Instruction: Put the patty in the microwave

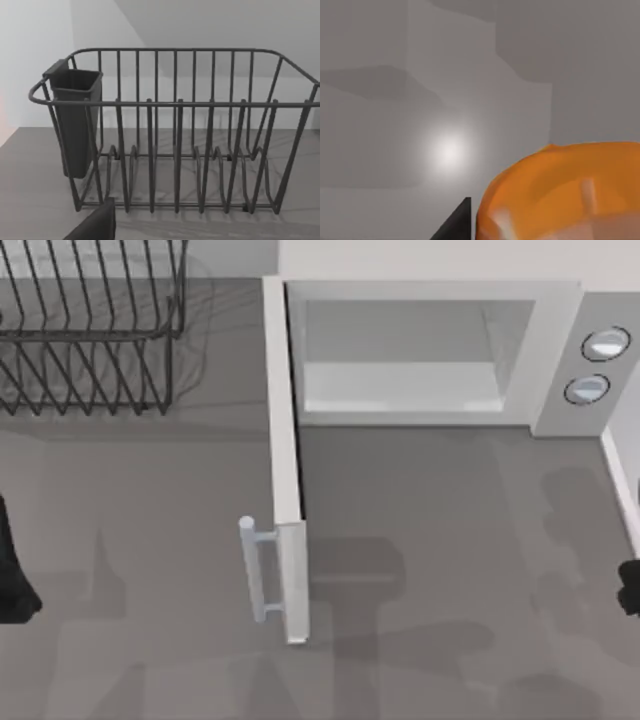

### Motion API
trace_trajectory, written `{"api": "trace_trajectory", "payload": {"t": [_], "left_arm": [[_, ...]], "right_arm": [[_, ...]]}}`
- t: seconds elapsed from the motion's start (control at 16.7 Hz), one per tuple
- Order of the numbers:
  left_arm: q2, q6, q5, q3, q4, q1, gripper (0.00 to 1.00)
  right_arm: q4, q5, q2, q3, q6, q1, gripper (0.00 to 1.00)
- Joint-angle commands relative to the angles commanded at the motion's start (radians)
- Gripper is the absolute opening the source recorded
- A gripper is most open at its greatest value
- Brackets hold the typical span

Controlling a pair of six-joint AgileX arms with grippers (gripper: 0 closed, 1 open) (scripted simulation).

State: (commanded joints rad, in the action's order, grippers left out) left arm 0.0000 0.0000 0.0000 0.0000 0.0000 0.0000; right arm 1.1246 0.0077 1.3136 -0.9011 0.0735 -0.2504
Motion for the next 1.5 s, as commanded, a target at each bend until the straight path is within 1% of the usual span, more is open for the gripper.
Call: {"api": "trace_trajectory", "payload": {"t": [0.18,0.36,0.54,0.96,1.14,1.32,1.5], "left_arm": [[0.0,0.0,0.0,0.0,0.0,0.0,1.0],[0.0,0.0,0.0,0.0,0.0,0.0,1.0],[0.0,0.0,0.0,0.0,0.0,0.0,1.0],[0.0,0.0,0.0,0.0,0.0,0.0,1.0],[0.0,0.0,0.0,0.0,0.0,0.0,1.0],[0.0,0.0,0.0,0.0,0.0,0.0,1.0],[0.0,0.0,0.0,0.0,0.0,0.0,1.0]], "right_arm": [[-0.093,0.043,0.067,-0.033,0.013,-0.032,0.0],[-0.279,0.119,0.194,-0.08,0.039,-0.084,0.0],[-0.546,0.215,0.359,-0.128,0.072,-0.149,0.0],[-1.273,0.46,0.723,-0.226,0.149,-0.309,0.0],[-1.517,0.55,0.834,-0.258,0.179,-0.364,0.0],[-1.668,0.615,0.907,-0.284,0.204,-0.402,0.0],[-1.723,0.642,0.932,-0.297,0.214,-0.417,0.0]]}}
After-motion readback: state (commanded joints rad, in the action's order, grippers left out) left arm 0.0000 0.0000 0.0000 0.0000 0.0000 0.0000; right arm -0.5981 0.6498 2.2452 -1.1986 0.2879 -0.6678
